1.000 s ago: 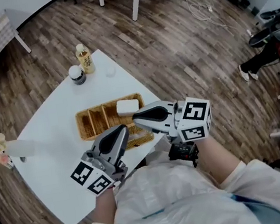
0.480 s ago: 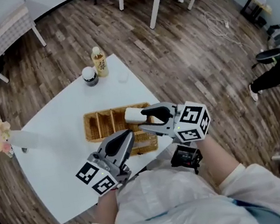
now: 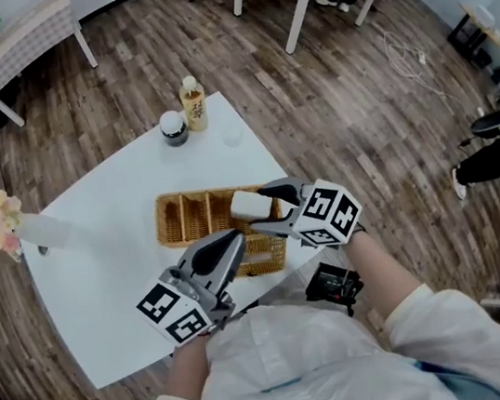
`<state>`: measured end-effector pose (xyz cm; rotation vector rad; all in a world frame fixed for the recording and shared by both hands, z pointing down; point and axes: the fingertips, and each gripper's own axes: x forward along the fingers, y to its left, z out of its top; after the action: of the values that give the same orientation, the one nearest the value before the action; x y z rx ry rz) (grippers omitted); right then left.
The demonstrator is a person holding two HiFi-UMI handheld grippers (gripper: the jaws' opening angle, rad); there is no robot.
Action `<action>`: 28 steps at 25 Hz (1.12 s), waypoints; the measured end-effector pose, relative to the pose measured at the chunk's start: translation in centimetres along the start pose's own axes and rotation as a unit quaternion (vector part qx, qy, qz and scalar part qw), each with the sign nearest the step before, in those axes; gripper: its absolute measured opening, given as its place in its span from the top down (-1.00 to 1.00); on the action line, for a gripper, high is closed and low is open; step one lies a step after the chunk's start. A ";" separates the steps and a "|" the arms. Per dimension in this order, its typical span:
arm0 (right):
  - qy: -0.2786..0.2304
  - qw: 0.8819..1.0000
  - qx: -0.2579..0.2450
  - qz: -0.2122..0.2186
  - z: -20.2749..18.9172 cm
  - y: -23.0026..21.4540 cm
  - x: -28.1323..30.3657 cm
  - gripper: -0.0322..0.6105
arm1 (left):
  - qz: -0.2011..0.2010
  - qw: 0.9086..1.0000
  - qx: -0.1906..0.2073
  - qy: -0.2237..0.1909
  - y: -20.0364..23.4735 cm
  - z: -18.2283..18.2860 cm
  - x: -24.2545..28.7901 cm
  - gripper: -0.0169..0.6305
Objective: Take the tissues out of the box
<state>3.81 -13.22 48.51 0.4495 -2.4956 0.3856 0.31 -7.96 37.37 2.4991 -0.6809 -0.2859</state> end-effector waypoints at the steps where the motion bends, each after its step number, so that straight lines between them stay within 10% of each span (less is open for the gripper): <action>1: 0.010 1.000 -0.004 -0.001 -0.4 -0.2 0.4 0.01 | 0.001 1.000 -0.001 -0.001 0.1 0.0 0.0 0.94; 28: 0.242 0.965 -0.099 -0.034 -7.2 -3.9 6.8 -0.09 | 0.017 1.000 -0.019 -0.011 2.3 0.2 -0.5 0.94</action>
<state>3.53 -15.71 58.82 0.3127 -2.0113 0.1873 -1.12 -9.52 38.49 2.4492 -0.7198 -0.3116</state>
